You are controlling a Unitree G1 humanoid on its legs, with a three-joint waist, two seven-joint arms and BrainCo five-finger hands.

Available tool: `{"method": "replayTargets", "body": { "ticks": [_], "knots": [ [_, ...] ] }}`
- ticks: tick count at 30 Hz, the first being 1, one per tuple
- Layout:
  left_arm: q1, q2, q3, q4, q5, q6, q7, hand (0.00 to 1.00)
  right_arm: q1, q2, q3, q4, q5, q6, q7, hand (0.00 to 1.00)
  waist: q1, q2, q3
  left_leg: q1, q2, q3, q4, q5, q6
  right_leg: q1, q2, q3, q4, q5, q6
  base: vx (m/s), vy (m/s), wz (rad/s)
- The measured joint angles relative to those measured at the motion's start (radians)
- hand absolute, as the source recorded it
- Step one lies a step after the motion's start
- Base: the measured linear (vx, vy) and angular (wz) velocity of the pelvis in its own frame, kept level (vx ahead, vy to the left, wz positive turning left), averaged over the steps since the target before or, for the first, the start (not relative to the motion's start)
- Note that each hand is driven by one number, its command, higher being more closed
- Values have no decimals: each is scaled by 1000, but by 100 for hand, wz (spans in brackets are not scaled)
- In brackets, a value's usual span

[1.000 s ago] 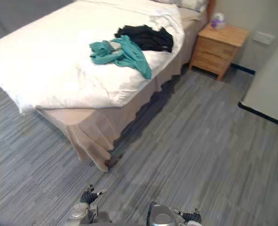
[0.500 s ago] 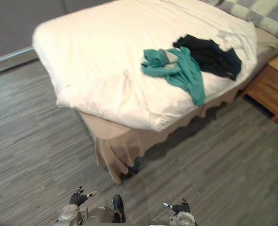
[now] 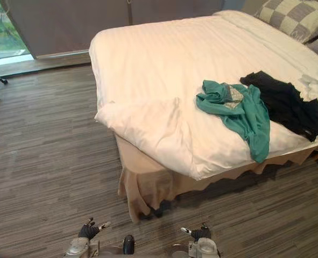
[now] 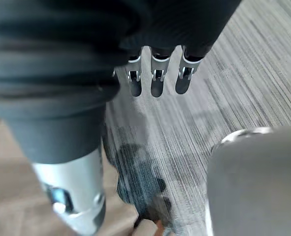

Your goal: Tidy the bed and pick cloth on bed and put in laundry

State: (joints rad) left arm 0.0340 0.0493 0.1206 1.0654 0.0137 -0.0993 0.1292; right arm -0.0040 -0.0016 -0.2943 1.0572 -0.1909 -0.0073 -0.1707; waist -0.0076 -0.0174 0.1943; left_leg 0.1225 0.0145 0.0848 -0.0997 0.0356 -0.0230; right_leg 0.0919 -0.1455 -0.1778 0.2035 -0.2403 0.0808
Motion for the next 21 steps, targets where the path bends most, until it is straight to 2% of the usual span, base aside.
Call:
{"method": "replayTargets", "body": {
  "ticks": [2, 7, 11, 16, 21],
  "knots": [
    [-1, -1, -1, 17, 3, 0, 0, 0, 3, 0, 0, 1, 0, 0, -1, 0, -2, 4, -7, 11, 9, 3, -3, -5, -10, 26, 18, -1, -35, 12, -7, 52, -117, -9],
    [-2, 2, 3, 17, -4, -2, 0, 0, 2, 2, -1, 18, 4, 0, -2, 0, 0, -7, -7, 19, 24, -8, -3, -10, -24, 73, 40, -16, -95, 34, -13, 65, -85, 7],
    [9, -4, 99, 20, -89, 4, 18, 0, 1, 5, -21, 34, 20, -1, -12, 0, 3, -21, -8, 21, 21, -10, -3, -12, -26, 102, 35, -29, -127, 44, -9, 72, -30, 10],
    [21, -27, 246, 19, -132, 5, 88, 0, 1, 25, -72, 40, 27, -2, -33, 0, 5, -23, -5, 34, 16, 6, -5, -14, -29, 129, 30, -29, -153, 55, -4, 6, 4, 0],
    [46, -25, 374, 15, -158, 7, 193, 0, 10, 34, -89, 41, 62, -14, -56, 0, 8, -24, -6, 34, 17, 21, -6, -15, -30, 129, 31, -33, -159, 56, -6, -6, 1, -2]
  ]
}}
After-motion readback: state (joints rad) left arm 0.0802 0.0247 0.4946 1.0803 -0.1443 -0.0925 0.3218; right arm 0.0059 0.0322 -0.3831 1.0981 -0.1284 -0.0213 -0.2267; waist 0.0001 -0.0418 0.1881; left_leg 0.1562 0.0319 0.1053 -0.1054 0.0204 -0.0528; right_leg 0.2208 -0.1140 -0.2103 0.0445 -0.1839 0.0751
